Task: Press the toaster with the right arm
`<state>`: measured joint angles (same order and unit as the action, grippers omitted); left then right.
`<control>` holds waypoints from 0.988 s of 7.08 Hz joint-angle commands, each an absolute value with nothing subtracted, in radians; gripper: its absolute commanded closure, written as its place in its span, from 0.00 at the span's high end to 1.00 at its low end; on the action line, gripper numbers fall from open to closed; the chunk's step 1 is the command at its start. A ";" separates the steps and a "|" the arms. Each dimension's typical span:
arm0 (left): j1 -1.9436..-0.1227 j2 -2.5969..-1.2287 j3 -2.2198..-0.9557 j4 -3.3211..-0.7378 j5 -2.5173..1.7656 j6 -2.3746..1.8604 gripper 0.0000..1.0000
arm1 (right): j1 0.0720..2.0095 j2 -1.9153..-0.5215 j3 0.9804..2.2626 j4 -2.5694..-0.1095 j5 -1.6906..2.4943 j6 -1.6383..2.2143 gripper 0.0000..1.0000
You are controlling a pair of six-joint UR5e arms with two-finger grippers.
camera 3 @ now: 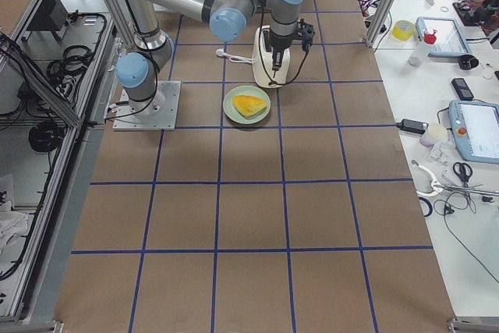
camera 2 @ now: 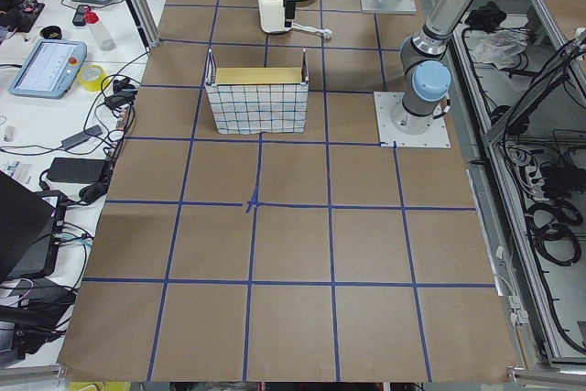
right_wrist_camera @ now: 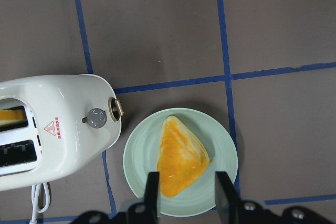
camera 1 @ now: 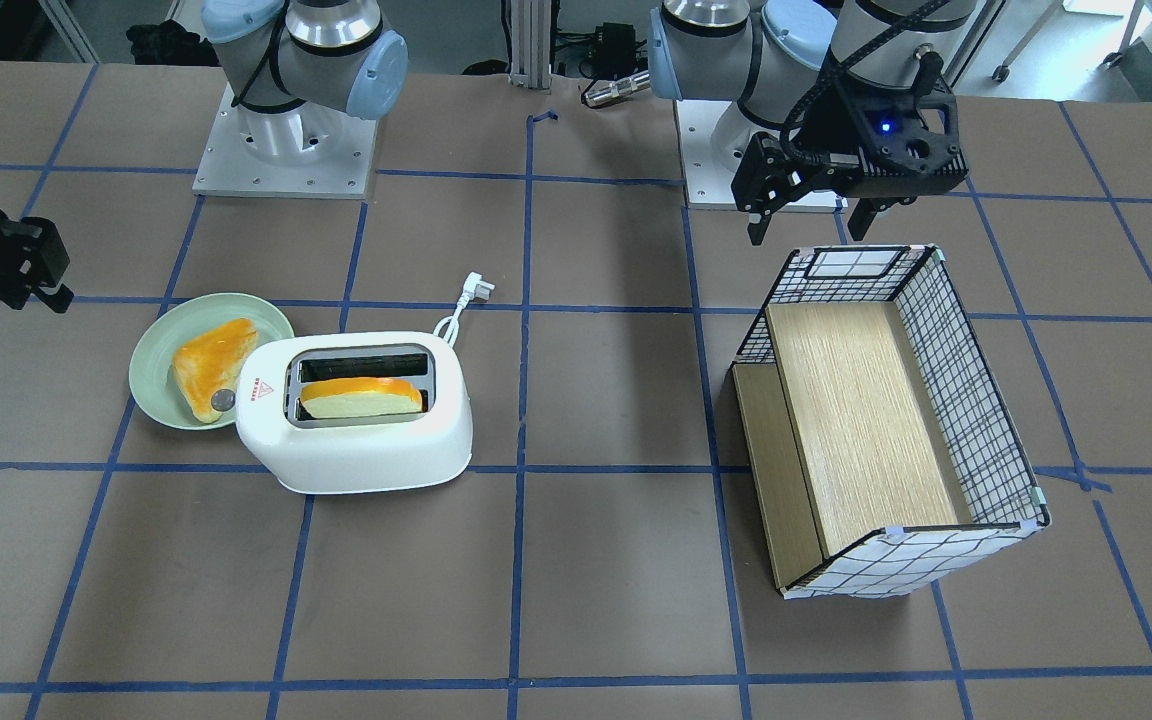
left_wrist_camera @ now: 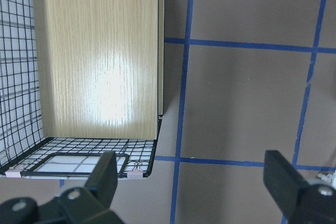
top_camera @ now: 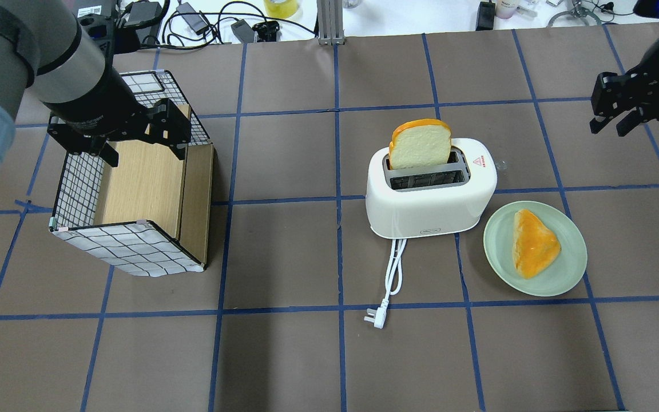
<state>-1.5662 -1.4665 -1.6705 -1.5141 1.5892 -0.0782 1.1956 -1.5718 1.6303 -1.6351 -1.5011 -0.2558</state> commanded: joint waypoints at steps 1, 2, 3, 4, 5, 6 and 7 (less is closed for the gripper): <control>-1.566 -1.466 -1.671 -1.514 1.589 -0.078 1.00 | 1.201 -1.592 1.585 -1.615 -1.506 -0.229 0.92; -1.566 -1.466 -1.671 -1.514 1.589 -0.078 1.00 | 1.230 -1.597 1.551 -1.567 -1.512 -0.128 0.92; -1.566 -1.466 -1.671 -1.514 1.588 -0.078 1.00 | 1.302 -1.595 1.522 -1.560 -1.544 -0.029 0.92; -1.566 -1.466 -1.671 -1.514 1.588 -0.078 1.00 | 1.380 -1.588 1.517 -1.563 -1.569 0.070 0.92; -1.566 -1.466 -1.671 -1.514 1.588 -0.078 1.00 | 1.435 -1.583 1.517 -1.574 -1.569 0.140 0.92; -1.566 -1.466 -1.671 -1.514 1.588 -0.078 1.00 | 1.465 -1.585 1.517 -1.575 -1.568 0.170 0.94; -1.566 -1.466 -1.671 -1.514 1.588 -0.078 1.00 | 1.485 -1.588 1.517 -1.574 -1.566 0.231 0.94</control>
<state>-1.5662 -1.4665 -1.6705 -1.5140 1.5877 -0.0782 1.4498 -1.5858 1.5179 -1.5733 -1.5664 0.1616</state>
